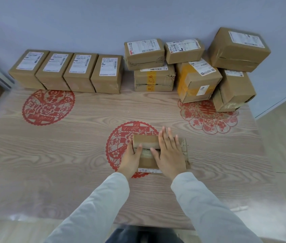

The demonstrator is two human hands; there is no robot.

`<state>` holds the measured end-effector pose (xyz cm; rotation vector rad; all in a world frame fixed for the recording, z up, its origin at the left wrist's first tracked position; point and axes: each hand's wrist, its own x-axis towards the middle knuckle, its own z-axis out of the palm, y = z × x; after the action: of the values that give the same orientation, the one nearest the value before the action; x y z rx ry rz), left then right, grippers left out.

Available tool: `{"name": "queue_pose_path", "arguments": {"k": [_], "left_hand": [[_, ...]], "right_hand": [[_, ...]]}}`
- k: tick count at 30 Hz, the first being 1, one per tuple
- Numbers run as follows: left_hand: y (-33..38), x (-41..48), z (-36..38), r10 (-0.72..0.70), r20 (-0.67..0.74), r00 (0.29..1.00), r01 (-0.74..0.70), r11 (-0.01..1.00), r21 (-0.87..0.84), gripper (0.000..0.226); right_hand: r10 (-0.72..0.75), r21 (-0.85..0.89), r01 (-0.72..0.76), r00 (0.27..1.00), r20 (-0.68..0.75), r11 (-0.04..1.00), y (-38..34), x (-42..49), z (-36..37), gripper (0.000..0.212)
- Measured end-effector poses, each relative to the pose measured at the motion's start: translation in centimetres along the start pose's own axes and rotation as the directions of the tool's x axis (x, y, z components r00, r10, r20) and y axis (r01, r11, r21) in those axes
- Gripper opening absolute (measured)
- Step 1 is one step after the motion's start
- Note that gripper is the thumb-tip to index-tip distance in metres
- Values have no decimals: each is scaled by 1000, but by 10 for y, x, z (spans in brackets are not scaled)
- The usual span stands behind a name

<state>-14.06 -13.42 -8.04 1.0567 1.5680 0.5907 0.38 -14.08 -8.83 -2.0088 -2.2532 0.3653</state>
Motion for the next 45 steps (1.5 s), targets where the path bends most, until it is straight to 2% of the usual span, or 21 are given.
{"name": "queue_pose_path", "arguments": {"k": [3,6,8,12,16,20,23,25,27,29,32,34,36,38,41,43,45], "left_hand": [[-4,1,2,4,-18,1000,-4,1000,-15,58],[-3,2,3,11,-18,1000,-12,999,-40,56],[-3,3,2,18,-15,1000,-19,999,-45,56],[-3,-1,2,45,-3,999,-45,997,-58,54],[-1,-2,1,46,16,999,-45,997,-66,56],[-4,-3,-7,39,76,996,-31,994,-105,67],[-11,-9,-17,54,86,995,-42,990,-138,76],[-17,-12,-23,71,96,993,-55,986,-155,77],[-24,-16,-27,95,117,989,-76,985,-156,75],[-30,-19,-28,105,135,985,-87,988,-131,85],[-35,-24,-27,120,175,977,-105,990,-90,115],[-40,-25,-25,121,217,969,-103,991,-90,106],[-41,-26,-25,139,224,965,-119,988,-101,91],[-39,-24,-25,156,214,964,-136,985,-105,85],[-30,-24,-28,159,140,977,-143,982,-121,71],[-24,-26,-29,150,93,984,-137,981,-136,58],[-23,-28,-28,122,71,990,-108,978,-177,44]], "right_hand": [[35,-11,-35,999,17,999,-3,1,2,78],[-12,2,12,1000,-22,1000,0,3,0,88],[-8,15,8,1000,6,1000,1,4,0,91],[44,-21,-44,999,0,999,1,1,6,75],[28,-22,-28,1000,-2,999,0,1,6,80],[-16,113,9,998,60,993,6,-1,-11,99],[23,230,-24,1000,3,973,15,-9,-30,84],[101,353,-80,994,-41,932,24,-18,-38,89],[190,502,-155,982,-19,851,34,-29,-41,98],[233,608,-233,969,81,759,44,-39,-41,108],[213,685,-333,943,256,648,53,-50,-35,121],[204,699,-377,925,322,608,56,-53,-30,123],[246,703,-399,917,314,589,56,-51,-27,119],[292,719,-395,917,271,572,56,-48,-26,114],[326,738,-389,915,238,552,55,-43,-31,102],[360,721,-406,904,229,561,52,-42,-35,84],[379,683,-438,891,248,584,47,-42,-36,53]]}}
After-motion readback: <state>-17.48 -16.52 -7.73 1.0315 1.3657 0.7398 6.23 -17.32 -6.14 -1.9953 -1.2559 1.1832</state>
